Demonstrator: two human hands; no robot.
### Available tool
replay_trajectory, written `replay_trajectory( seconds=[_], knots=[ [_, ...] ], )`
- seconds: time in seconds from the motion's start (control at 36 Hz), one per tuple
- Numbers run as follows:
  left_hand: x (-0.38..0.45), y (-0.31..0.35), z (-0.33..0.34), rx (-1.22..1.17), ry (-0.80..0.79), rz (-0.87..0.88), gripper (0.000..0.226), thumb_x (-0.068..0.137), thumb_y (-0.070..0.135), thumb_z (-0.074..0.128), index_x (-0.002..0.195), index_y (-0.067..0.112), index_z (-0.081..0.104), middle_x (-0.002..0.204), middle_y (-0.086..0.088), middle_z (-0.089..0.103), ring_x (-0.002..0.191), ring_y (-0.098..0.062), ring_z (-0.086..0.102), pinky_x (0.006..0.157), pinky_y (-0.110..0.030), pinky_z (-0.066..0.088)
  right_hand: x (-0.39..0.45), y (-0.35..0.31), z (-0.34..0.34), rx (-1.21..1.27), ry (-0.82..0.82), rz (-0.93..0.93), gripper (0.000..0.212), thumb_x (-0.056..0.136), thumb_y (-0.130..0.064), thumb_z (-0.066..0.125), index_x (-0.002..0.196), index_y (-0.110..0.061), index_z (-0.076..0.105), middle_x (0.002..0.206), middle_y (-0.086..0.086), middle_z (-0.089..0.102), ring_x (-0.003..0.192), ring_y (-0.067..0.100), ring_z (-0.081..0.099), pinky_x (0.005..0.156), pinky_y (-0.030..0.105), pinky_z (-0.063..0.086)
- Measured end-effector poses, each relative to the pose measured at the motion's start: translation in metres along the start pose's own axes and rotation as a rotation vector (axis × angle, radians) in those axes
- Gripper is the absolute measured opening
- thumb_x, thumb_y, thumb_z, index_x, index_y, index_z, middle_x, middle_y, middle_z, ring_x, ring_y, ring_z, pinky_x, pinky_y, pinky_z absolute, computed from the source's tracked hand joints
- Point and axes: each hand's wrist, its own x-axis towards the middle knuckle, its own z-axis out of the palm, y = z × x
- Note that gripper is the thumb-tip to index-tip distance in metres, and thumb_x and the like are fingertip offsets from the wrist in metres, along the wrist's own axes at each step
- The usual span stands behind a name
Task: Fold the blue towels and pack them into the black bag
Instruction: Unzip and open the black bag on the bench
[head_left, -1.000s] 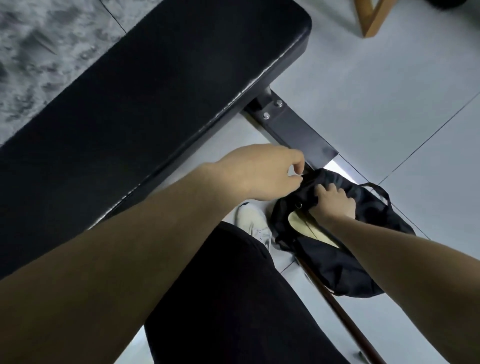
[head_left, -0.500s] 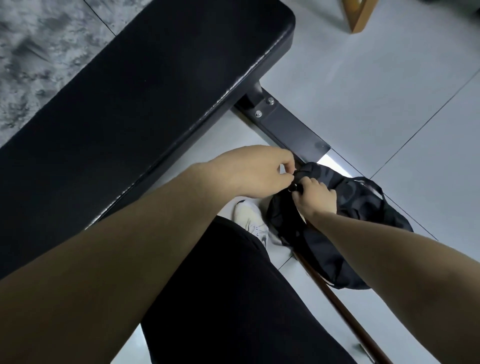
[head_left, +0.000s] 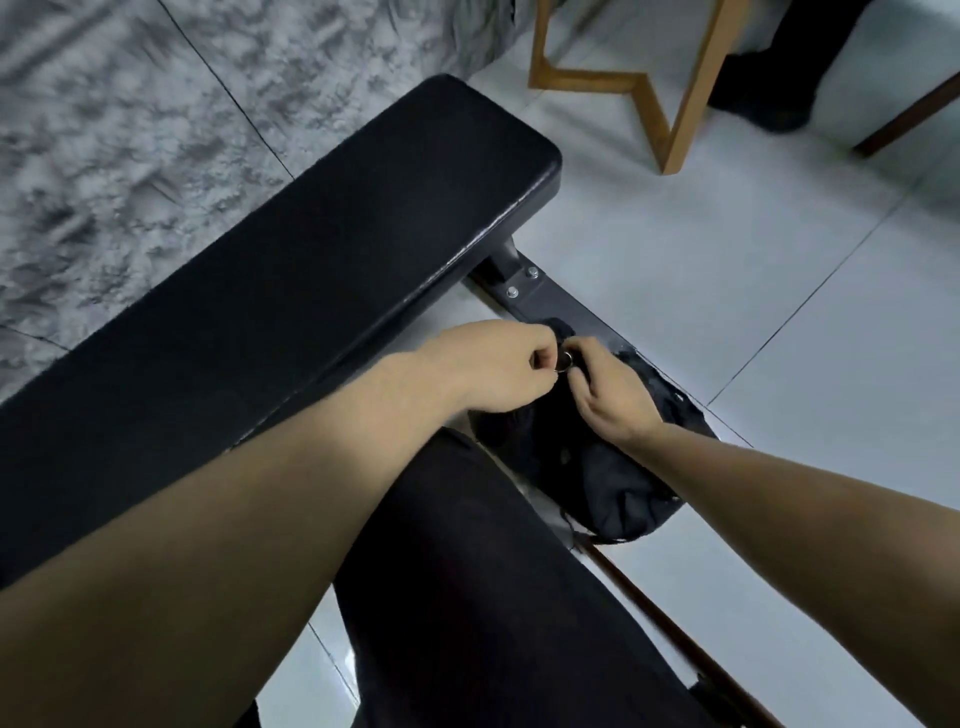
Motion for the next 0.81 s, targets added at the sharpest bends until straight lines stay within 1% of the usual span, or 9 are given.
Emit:
replay_trajectory(
  seconds=[0.08, 0.17, 0.22, 0.31, 0.47, 0.58, 0.67, 0.75, 0.81],
  knots=[
    [-0.018, 0.005, -0.008, -0.018, 0.064, -0.016, 0.018, 0.096, 0.04, 0.051, 0.11, 0.03, 0.056, 0.104, 0.012, 0.064, 0.09, -0.011, 0.058, 0.082, -0.031, 0.048, -0.003, -0.023, -0.018, 0.036, 0.029, -0.043, 0.034, 0.094, -0.026, 0.047, 0.127, -0.023, 0.046, 0.12, -0.004, 0.061, 0.102, 0.02, 0.058, 0.086, 0.029, 0.04],
    [-0.039, 0.011, -0.018, -0.055, 0.2, -0.046, 0.021, 0.094, 0.044, 0.054, 0.105, 0.026, 0.051, 0.102, 0.009, 0.062, 0.088, -0.014, 0.06, 0.081, -0.036, 0.05, -0.004, -0.051, -0.034, 0.107, 0.088, -0.054, 0.036, 0.092, -0.027, 0.052, 0.127, -0.02, 0.045, 0.111, -0.011, 0.058, 0.095, 0.012, 0.055, 0.083, 0.025, 0.037],
    [-0.053, 0.014, -0.026, -0.076, 0.316, -0.063, 0.021, 0.091, 0.043, 0.056, 0.099, 0.025, 0.048, 0.098, 0.009, 0.059, 0.082, -0.014, 0.059, 0.073, -0.035, 0.048, -0.003, -0.072, -0.044, 0.161, 0.14, -0.11, 0.036, 0.089, -0.026, 0.055, 0.122, -0.018, 0.044, 0.109, -0.011, 0.057, 0.098, 0.017, 0.058, 0.084, 0.029, 0.041],
    [-0.074, 0.015, -0.038, -0.093, 0.457, -0.087, 0.019, 0.087, 0.036, 0.06, 0.095, 0.027, 0.045, 0.095, 0.01, 0.053, 0.079, -0.013, 0.055, 0.064, -0.032, 0.04, 0.001, -0.108, -0.062, 0.237, 0.2, -0.159, 0.032, 0.088, -0.024, 0.06, 0.112, -0.029, 0.039, 0.106, -0.009, 0.06, 0.097, 0.018, 0.059, 0.083, 0.031, 0.042],
    [-0.12, 0.015, -0.065, -0.027, 0.74, -0.133, 0.047, 0.081, 0.04, 0.064, 0.12, 0.025, 0.042, 0.118, 0.006, 0.053, 0.109, -0.021, 0.05, 0.085, -0.038, 0.042, 0.016, -0.188, -0.096, 0.349, 0.243, -0.315, 0.032, 0.088, -0.018, 0.06, 0.106, -0.026, 0.035, 0.093, -0.016, 0.051, 0.085, -0.005, 0.052, 0.072, 0.018, 0.038],
    [-0.144, 0.008, -0.083, -0.024, 0.838, -0.218, 0.061, 0.077, 0.048, 0.064, 0.129, 0.027, 0.039, 0.128, 0.005, 0.049, 0.121, -0.022, 0.046, 0.094, -0.041, 0.033, 0.025, -0.246, -0.111, 0.321, 0.232, -0.458, 0.032, 0.084, -0.023, 0.057, 0.106, -0.024, 0.034, 0.091, -0.016, 0.046, 0.079, 0.0, 0.05, 0.072, 0.029, 0.043],
    [-0.159, -0.001, -0.092, -0.174, 0.897, -0.301, 0.055, 0.078, 0.051, 0.061, 0.124, 0.031, 0.039, 0.125, 0.006, 0.049, 0.119, -0.022, 0.046, 0.101, -0.046, 0.035, 0.028, -0.284, -0.116, 0.273, 0.198, -0.529, 0.03, 0.086, -0.019, 0.058, 0.105, -0.024, 0.034, 0.086, -0.017, 0.046, 0.074, 0.009, 0.052, 0.071, 0.039, 0.046],
    [-0.173, -0.013, -0.102, -0.303, 1.028, -0.34, 0.024, 0.083, 0.039, 0.051, 0.105, 0.032, 0.044, 0.101, 0.007, 0.059, 0.096, -0.024, 0.059, 0.082, -0.044, 0.047, 0.03, -0.315, -0.116, 0.22, 0.138, -0.584, 0.031, 0.088, -0.017, 0.059, 0.106, -0.024, 0.035, 0.089, -0.018, 0.046, 0.078, 0.009, 0.053, 0.076, 0.04, 0.047],
    [-0.182, -0.023, -0.107, -0.294, 1.076, -0.383, 0.015, 0.087, 0.034, 0.047, 0.102, 0.029, 0.047, 0.089, 0.007, 0.059, 0.083, -0.024, 0.058, 0.066, -0.037, 0.042, 0.034, -0.33, -0.111, 0.207, 0.109, -0.592, 0.035, 0.088, -0.017, 0.06, 0.11, -0.025, 0.034, 0.091, -0.018, 0.045, 0.081, -0.001, 0.052, 0.079, 0.034, 0.046]
  ],
)
